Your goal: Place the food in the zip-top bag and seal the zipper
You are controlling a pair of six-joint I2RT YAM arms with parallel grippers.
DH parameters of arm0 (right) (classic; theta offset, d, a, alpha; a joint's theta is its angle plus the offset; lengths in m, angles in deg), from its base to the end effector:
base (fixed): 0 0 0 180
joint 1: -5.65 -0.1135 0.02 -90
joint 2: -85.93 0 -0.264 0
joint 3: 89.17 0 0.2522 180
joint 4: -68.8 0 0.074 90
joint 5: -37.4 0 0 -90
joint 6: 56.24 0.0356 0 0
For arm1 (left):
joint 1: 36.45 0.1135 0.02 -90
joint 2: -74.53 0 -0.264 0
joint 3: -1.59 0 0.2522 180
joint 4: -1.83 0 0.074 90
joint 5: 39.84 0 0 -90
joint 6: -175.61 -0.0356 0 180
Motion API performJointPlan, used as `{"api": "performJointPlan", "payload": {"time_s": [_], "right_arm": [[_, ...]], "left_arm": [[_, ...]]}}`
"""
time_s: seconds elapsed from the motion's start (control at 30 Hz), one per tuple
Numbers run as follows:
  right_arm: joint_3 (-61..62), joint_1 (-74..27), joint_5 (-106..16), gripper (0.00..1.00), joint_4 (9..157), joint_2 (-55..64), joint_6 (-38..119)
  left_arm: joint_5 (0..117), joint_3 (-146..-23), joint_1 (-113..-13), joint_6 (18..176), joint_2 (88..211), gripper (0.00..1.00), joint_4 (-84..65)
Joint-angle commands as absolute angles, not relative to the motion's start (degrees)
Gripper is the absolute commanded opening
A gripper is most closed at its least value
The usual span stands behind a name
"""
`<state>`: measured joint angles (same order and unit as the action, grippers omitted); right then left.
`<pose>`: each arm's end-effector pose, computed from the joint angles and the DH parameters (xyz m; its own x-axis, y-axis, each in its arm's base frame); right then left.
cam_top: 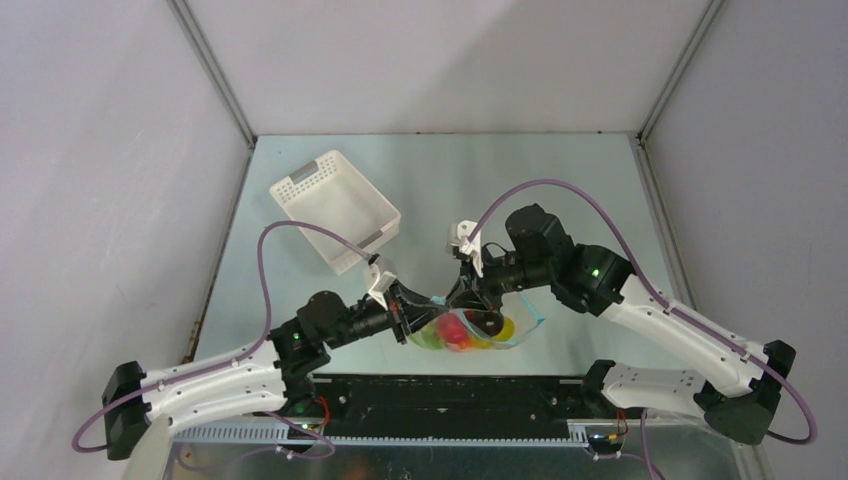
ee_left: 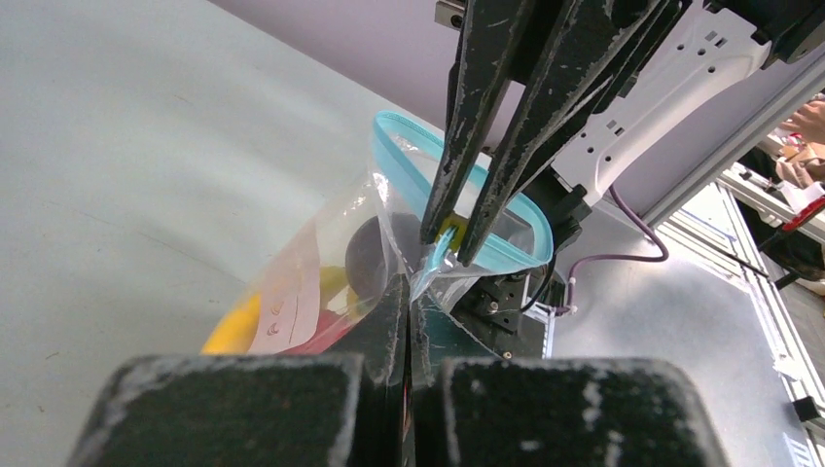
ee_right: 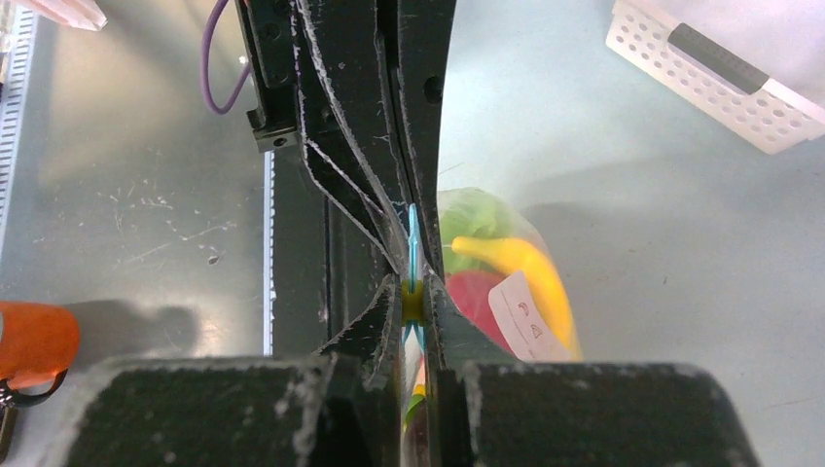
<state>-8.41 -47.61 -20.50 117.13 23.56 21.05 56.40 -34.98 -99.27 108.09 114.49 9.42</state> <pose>0.1207 0.1933 0.3750 -0.0813 -0.4205 -0.9037 -0.9966 0.0464 0.0681 0.0781 -0.1606 0.2762 -0.3261 -0.1970 -0.9246 0.8757 0.3056 -0.3740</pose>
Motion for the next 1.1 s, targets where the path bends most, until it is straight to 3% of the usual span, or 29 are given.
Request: {"api": "performJointPlan", "payload": {"time_s": [0.0,1.07], "right_arm": [[-7.18,-48.39,-19.61,0.06,122.11,23.36,20.21],[-11.55,-44.80,-31.36,0.04,129.94,31.77,23.95]], "left_arm": [[52.97,-35.45,-98.78,107.95,113.13,0.00,14.01],[37.47,-32.47,-98.79,108.37,106.00,0.00,5.54]]}}
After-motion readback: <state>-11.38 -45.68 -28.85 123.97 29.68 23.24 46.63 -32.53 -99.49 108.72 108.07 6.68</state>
